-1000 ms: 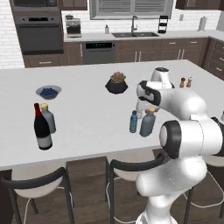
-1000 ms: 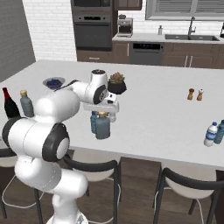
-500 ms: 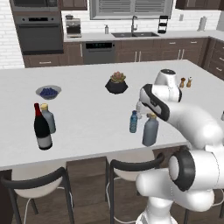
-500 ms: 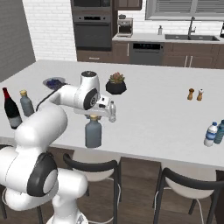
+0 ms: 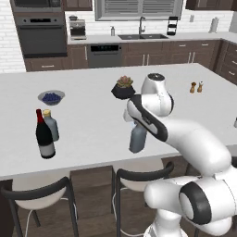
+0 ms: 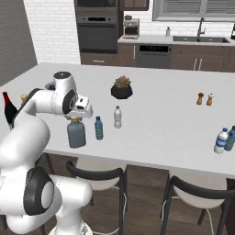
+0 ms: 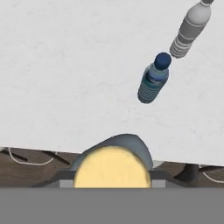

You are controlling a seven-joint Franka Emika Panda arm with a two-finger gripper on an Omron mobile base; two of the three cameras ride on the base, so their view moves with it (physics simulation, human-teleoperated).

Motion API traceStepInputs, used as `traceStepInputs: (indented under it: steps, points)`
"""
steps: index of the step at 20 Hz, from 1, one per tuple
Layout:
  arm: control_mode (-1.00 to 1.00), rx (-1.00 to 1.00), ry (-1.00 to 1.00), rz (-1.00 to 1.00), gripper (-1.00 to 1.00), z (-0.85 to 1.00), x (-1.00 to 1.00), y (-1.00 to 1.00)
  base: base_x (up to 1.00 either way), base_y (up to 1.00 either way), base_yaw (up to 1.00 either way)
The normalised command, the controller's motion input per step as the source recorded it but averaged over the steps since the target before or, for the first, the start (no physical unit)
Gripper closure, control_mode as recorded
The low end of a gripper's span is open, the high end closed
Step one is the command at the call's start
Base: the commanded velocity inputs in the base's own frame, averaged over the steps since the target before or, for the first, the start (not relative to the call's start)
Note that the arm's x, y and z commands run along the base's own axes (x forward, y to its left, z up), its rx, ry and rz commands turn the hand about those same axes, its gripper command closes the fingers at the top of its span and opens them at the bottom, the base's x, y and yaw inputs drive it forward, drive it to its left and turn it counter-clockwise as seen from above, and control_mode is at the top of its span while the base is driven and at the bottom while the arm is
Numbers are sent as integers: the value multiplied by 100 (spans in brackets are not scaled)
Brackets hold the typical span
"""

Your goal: Move the plastic bottles in the middle to the plastics group, and the glass bottles in the middle to the glass group.

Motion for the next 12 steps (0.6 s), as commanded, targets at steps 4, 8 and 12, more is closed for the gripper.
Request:
traceStepInputs:
  steps: [4, 8, 12]
  points:
    - [-100, 0, -15, 3, 100, 7, 0, 68, 0, 0, 0]
    - [-100, 0, -20, 5, 100, 2, 14, 34, 0, 0, 0]
    - [-100, 0, -13, 6, 100, 1, 22, 50, 0, 0, 0]
